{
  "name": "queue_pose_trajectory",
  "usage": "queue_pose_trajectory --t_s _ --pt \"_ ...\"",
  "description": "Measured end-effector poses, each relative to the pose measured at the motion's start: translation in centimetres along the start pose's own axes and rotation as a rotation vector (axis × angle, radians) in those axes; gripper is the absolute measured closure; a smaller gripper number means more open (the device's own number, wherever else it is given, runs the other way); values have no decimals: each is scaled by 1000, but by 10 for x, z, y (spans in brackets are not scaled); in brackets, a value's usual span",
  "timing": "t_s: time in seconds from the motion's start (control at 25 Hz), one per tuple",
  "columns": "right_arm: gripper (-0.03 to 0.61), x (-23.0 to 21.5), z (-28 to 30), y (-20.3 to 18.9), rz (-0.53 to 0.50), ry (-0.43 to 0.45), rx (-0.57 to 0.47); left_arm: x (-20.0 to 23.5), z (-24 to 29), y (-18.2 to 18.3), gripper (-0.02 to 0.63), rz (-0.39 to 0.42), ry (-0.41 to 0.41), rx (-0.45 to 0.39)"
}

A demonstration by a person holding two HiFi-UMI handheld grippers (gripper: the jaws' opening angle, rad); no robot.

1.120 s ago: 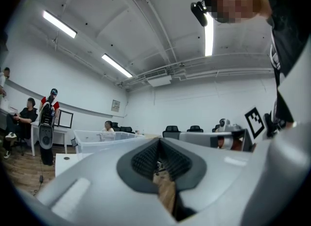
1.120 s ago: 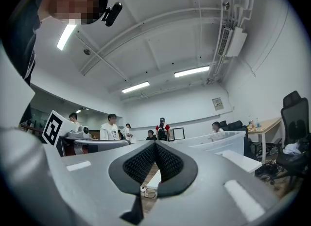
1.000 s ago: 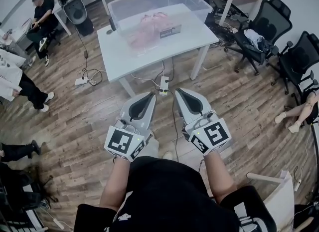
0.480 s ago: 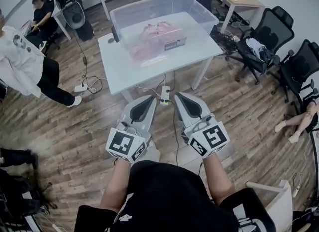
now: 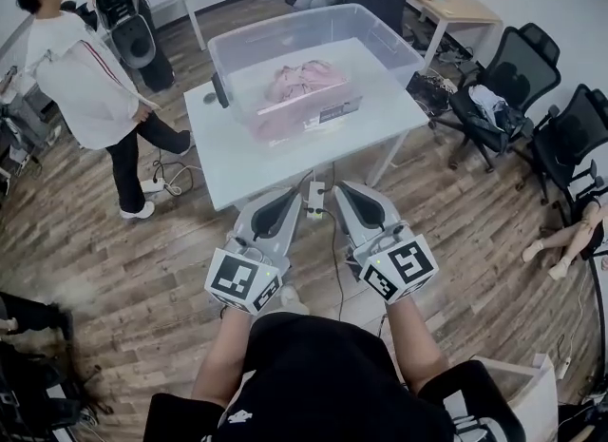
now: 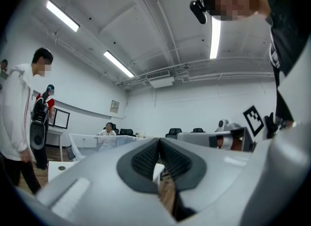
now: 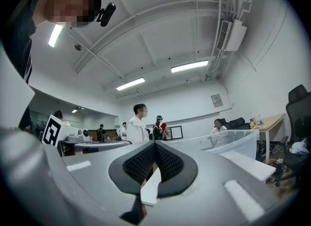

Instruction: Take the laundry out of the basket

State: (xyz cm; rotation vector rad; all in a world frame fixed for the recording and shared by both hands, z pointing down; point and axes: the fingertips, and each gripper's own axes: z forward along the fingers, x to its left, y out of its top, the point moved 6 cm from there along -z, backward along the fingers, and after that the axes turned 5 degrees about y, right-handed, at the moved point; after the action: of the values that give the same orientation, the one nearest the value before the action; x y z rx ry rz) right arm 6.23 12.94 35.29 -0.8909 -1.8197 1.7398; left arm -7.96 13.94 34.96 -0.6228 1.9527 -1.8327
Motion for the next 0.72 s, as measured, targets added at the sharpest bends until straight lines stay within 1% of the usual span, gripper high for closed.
queue_pose_trajectory --t_s 0.28,0.52,0.72 --pt "580 -16 44 1 -6 -20 8 40 24 -1 605 2 -16 6" --pt "580 -22 81 -1 -16 -29 11 79 37 -4 605 -10 -25 3" --pt "580 -25 108 -7 -23 -51 17 106 43 -10 605 -32 -54 4"
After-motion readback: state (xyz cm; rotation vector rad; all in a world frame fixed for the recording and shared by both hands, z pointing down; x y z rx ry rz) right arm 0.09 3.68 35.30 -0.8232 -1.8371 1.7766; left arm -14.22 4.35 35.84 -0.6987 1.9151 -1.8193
